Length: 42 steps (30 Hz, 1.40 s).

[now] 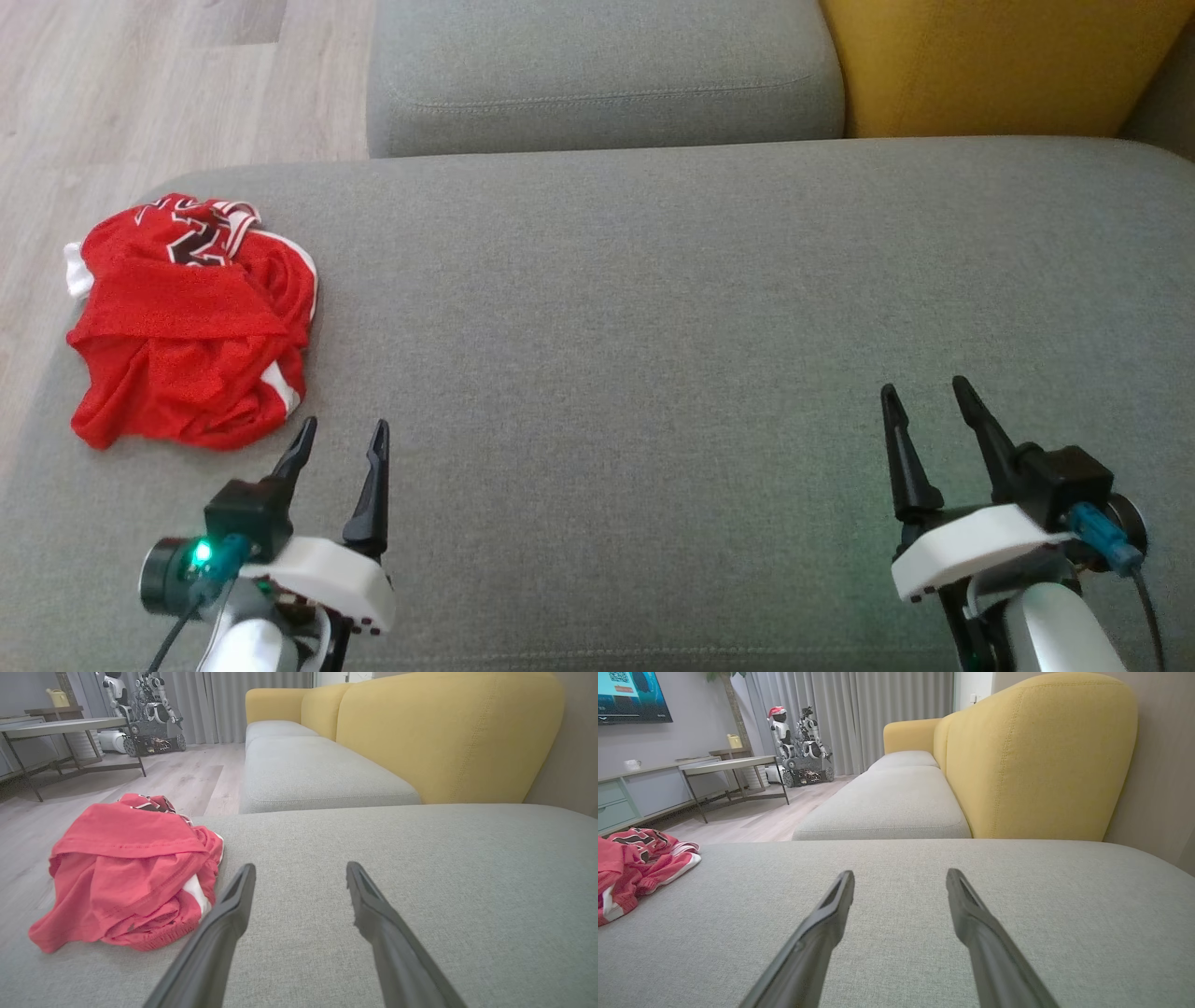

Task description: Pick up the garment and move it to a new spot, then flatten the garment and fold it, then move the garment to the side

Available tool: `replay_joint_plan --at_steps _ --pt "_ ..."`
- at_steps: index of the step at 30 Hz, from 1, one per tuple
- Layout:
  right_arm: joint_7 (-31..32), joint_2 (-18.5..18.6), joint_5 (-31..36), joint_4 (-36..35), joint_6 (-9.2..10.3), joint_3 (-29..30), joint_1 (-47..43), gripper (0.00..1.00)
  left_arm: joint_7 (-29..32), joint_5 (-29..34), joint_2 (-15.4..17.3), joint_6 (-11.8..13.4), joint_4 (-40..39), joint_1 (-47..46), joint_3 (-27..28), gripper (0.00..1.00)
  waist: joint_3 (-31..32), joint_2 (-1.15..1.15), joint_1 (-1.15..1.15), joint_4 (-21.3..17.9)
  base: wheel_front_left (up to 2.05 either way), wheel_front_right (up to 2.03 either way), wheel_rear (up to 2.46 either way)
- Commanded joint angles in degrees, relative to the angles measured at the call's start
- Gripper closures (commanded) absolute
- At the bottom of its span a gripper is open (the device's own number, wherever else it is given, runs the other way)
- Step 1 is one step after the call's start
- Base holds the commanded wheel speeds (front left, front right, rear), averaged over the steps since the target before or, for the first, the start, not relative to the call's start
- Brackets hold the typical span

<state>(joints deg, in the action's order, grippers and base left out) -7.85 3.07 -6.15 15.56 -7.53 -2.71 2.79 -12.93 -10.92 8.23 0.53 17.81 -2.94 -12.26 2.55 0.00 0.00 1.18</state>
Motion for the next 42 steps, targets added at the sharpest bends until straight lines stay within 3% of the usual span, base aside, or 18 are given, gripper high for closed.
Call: replay_joint_plan --at_steps 1,6,30,42 --pt "-1.0 0.0 1.7 -1.8 0.04 -1.0 1.8 0.0 -1.2 2.0 1.2 0.5 -1.6 -3.9 1.6 0.0 0.0 0.0 0.0 0.0 0.0 0.0 0.0" --pt "-1.3 -0.1 2.5 -1.8 0.04 -0.6 1.7 0.0 -2.0 4.0 1.0 0.7 -1.1 -3.9 1.9 0.0 0.1 0.0 0.0 0.1 0.0 0.0 0.0" --pt "-0.8 -0.2 -0.1 -1.3 0.04 -0.1 1.7 0.0 -2.1 2.2 0.5 0.4 0.4 -4.4 3.2 0.0 -0.1 0.0 0.0 0.7 0.0 0.0 0.0" --pt "1.0 -0.2 -0.8 -6.8 0.04 -1.5 0.5 0.0 -2.1 0.7 1.0 1.0 -0.6 -5.3 5.7 0.0 0.2 0.0 0.0 9.9 0.0 0.0 0.0"
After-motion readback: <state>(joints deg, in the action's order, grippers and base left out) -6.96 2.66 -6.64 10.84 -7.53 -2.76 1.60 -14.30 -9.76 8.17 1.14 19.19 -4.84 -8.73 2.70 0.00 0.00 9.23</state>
